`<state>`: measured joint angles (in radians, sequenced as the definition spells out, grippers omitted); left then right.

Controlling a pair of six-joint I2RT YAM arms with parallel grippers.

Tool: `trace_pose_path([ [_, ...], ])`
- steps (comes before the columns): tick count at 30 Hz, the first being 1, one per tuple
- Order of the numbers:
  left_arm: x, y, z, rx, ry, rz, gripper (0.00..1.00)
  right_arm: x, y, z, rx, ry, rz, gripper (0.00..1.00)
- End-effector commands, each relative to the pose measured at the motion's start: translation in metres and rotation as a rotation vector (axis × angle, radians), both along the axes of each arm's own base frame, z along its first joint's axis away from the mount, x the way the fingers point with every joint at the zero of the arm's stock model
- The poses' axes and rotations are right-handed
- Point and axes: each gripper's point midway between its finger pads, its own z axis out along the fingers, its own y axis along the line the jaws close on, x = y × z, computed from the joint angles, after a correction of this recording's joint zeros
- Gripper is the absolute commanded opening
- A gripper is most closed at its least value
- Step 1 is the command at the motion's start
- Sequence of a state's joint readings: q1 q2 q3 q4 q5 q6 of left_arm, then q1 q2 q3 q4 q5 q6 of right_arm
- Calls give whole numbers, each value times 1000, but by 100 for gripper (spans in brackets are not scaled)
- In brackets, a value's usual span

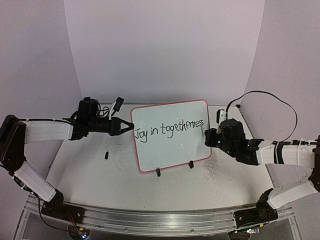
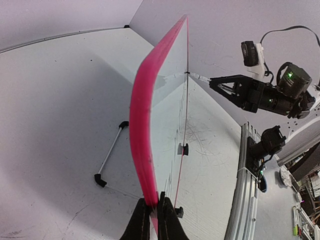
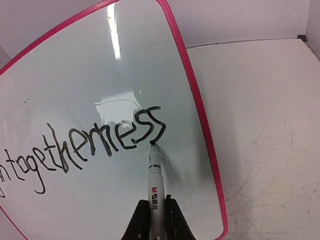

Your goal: Write a sentence on the whiteboard

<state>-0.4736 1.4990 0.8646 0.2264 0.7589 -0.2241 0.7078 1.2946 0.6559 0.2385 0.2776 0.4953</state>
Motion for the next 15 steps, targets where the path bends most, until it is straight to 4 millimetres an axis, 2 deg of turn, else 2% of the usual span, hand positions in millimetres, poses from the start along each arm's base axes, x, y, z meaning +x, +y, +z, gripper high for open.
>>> trace_pose_path([
  [1, -3, -9, 22, -16, -83, -39, 0, 2, -4, 25, 32, -65, -27, 0],
  [8, -3, -9, 23, -15, -89, -36, 0, -1, -21, 24, 31, -57, -60, 0],
  [15, -3, -9, 21, -13, -87, -38, 0, 7, -17, 18, 23, -42, -53, 0],
])
